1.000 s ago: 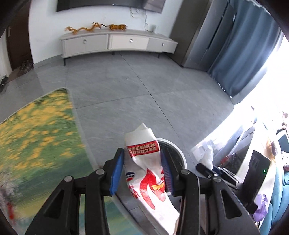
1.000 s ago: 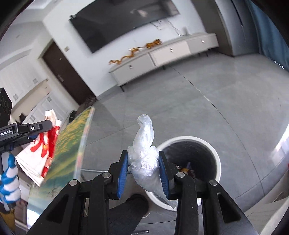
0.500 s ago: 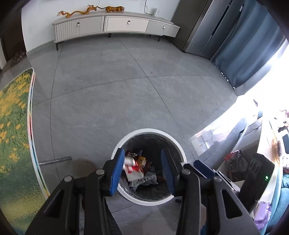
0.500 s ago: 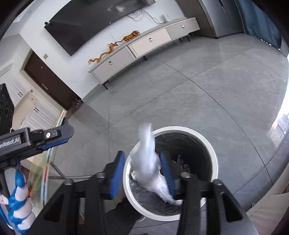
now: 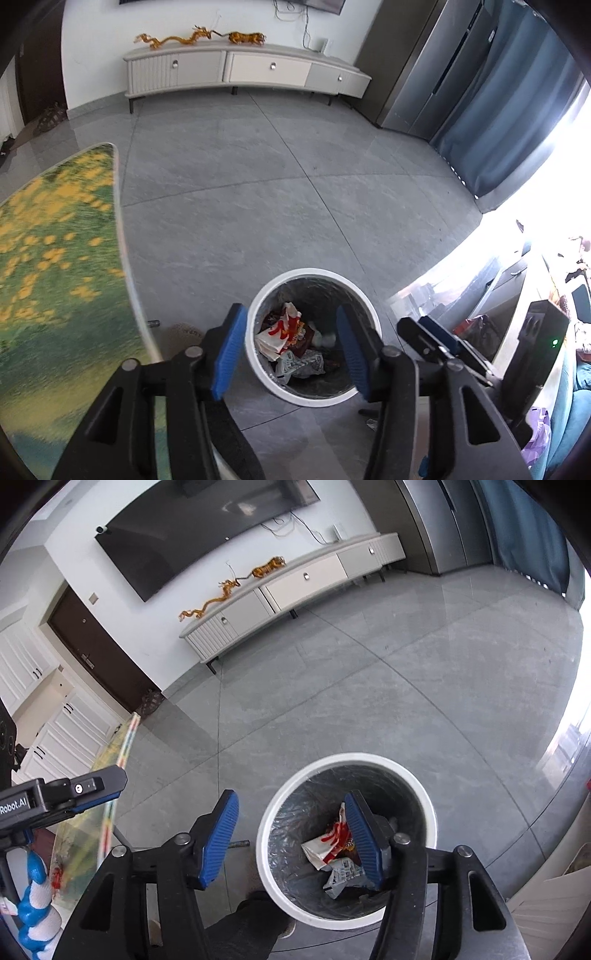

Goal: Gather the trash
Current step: 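Move both tools back over the table toward the white tissue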

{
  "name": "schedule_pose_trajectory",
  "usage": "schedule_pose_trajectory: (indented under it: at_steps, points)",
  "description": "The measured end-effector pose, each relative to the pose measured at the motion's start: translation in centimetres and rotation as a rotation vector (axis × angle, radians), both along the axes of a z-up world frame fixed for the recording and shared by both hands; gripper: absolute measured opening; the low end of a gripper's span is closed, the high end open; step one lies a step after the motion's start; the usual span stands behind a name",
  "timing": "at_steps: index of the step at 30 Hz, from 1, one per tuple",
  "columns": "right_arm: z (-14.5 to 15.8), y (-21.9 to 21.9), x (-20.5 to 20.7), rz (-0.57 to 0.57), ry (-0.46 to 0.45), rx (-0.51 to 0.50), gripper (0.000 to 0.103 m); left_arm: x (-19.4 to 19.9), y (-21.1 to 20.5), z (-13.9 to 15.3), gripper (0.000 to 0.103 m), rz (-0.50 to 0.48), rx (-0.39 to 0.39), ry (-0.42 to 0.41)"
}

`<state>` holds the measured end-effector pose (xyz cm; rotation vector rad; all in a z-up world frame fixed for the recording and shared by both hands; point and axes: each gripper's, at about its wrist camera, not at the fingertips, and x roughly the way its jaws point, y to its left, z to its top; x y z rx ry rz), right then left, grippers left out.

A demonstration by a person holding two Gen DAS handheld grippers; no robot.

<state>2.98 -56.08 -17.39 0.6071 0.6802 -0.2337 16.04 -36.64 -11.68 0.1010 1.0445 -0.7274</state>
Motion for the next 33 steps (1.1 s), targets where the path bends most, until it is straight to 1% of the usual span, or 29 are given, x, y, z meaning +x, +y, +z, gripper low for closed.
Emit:
schedule_pose_trajectory:
  at_steps: [3,7,9,11,15,18,24,31,33]
  points:
    - [1.6,1.1,-0.6,0.004,-0.014,-0.034,0.060,-0.7,2.3,1.5,0.051,0.015,0.000,-0.049]
    - [3.8,3.0,-1.1,0.017,-0.037,-0.078,0.066,-2.0,5.8,3.6,0.053,0.049,-0.001,-0.125]
    - [4.9,4.1,-1.2,0.032,-0.049,-0.101,0.067,-2.6,7.8,4.8,0.053,0.077,-0.002,-0.168]
    - [6.2,5.5,-1.1,0.053,-0.062,-0.130,0.068,-3.0,9.5,5.8,0.053,0.101,0.004,-0.209]
    - [8.3,8.2,-1.1,0.103,-0.090,-0.182,0.072,-4.4,13.1,7.9,0.053,0.160,0.033,-0.322]
    - [9.7,10.6,-0.9,0.151,-0.117,-0.203,0.073,-5.1,16.0,9.2,0.053,0.217,0.040,-0.377]
    - [12.0,15.3,-0.2,0.237,-0.154,-0.250,0.075,-6.5,21.5,10.6,0.053,0.315,0.041,-0.436]
    - [13.7,19.3,0.3,0.273,-0.173,-0.286,0.076,-8.1,27.4,11.9,0.053,0.396,0.029,-0.491]
    - [14.2,20.4,0.4,0.279,-0.176,-0.301,0.077,-8.4,29.1,12.2,0.055,0.420,0.022,-0.500]
